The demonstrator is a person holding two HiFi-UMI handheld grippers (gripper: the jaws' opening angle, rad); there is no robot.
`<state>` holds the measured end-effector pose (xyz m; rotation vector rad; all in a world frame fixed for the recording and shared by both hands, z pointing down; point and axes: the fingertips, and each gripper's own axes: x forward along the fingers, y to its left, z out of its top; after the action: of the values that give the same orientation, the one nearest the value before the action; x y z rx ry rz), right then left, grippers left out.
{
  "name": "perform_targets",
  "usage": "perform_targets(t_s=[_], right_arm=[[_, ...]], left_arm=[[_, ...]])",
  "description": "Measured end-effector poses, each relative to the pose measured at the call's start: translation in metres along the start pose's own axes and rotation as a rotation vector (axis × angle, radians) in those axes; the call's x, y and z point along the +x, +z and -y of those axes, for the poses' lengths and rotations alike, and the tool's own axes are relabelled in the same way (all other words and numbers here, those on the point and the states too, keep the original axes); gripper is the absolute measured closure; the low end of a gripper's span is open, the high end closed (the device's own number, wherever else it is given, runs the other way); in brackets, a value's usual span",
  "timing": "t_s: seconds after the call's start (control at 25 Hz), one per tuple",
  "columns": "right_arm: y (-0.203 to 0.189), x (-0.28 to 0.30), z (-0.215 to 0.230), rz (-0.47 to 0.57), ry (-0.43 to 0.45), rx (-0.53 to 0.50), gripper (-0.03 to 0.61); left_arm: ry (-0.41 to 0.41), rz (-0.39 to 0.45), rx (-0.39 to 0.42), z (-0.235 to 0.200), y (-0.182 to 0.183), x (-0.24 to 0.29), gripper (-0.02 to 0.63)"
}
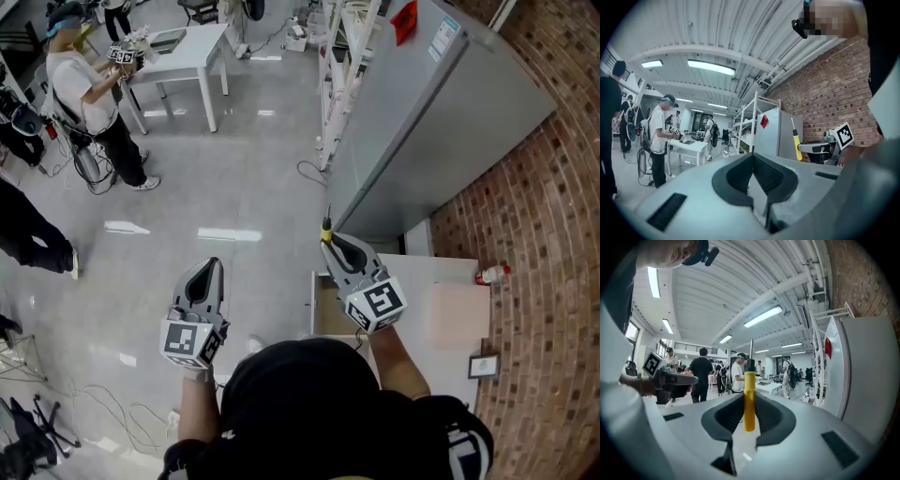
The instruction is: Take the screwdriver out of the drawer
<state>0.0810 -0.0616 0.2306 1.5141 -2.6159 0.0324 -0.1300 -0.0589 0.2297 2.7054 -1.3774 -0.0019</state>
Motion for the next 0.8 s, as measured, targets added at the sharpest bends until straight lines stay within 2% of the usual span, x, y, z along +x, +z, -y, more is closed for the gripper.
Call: perform_targets(t_s=[0.2,0.8], right_arm=[[0.006,-0.005,-0.007,0.026,0.010,-0.017,0.500],[-0.014,-0.020,-0.020,0.001,0.019,0.010,0.500]], left_arm=[[-0.003,0.019,0.006,0.005,0.006,-0.002,0.611],[-0.049,0.016,0.024,0.024,0.002,-0.005,0.611]])
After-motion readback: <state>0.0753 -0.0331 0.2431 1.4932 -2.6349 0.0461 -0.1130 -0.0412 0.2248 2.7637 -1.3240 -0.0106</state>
